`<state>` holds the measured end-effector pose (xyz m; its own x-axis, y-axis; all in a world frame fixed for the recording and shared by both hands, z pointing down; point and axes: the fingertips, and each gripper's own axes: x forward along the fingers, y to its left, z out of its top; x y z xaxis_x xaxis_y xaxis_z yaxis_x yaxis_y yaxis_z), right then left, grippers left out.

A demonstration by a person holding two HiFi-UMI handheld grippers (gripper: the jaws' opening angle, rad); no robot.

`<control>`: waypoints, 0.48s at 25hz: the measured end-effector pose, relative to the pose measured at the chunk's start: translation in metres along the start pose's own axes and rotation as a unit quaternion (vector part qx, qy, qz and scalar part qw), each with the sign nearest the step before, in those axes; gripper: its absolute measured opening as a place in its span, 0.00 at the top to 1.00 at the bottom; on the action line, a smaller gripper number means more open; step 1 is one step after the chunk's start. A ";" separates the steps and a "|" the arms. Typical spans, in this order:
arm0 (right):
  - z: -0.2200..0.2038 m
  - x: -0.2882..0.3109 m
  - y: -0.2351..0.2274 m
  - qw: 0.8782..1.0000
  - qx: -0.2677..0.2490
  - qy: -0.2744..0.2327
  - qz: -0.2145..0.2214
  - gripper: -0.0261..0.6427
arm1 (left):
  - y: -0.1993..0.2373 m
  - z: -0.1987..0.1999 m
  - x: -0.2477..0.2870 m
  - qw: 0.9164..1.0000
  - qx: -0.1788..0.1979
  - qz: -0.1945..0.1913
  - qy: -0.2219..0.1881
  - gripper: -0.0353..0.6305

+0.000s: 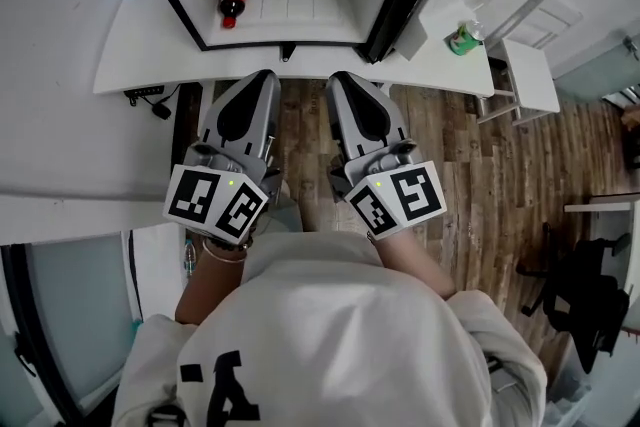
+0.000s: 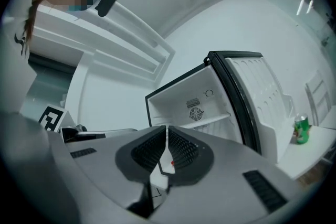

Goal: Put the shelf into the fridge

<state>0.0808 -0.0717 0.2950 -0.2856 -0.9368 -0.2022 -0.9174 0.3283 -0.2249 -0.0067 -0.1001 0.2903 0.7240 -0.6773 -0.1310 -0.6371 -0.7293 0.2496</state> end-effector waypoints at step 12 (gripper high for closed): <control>0.014 -0.087 0.021 0.999 -0.022 0.018 0.038 0.91 | -0.091 -0.021 -0.047 1.000 0.001 -0.001 0.002 0.94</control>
<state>0.0902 0.0188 0.2949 -0.3644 -0.9130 -0.1835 -0.9034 0.3944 -0.1682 0.0224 -0.0003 0.2935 0.7256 -0.6761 -0.1282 -0.6368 -0.7303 0.2472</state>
